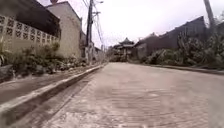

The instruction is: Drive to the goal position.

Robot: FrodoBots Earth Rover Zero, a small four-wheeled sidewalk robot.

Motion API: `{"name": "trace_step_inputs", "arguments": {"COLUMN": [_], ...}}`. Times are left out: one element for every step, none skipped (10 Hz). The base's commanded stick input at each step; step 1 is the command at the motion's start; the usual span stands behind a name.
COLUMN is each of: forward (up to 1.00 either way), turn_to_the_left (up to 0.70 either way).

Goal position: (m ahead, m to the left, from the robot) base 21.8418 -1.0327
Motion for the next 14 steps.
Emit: {"name": "trace_step_inputs", "arguments": {"forward": [1.0, 1.0, 1.0, 1.0, 1.0, 1.0, 1.0, 1.0, 1.0, 1.0, 1.0, 1.0, 1.0, 1.0], "turn_to_the_left": [0.0, 0.0, 0.0, 0.0, 0.0, 0.0, -0.06, -0.18, -0.31, -0.27, -0.07, 0.0, 0.0, 0.0]}}
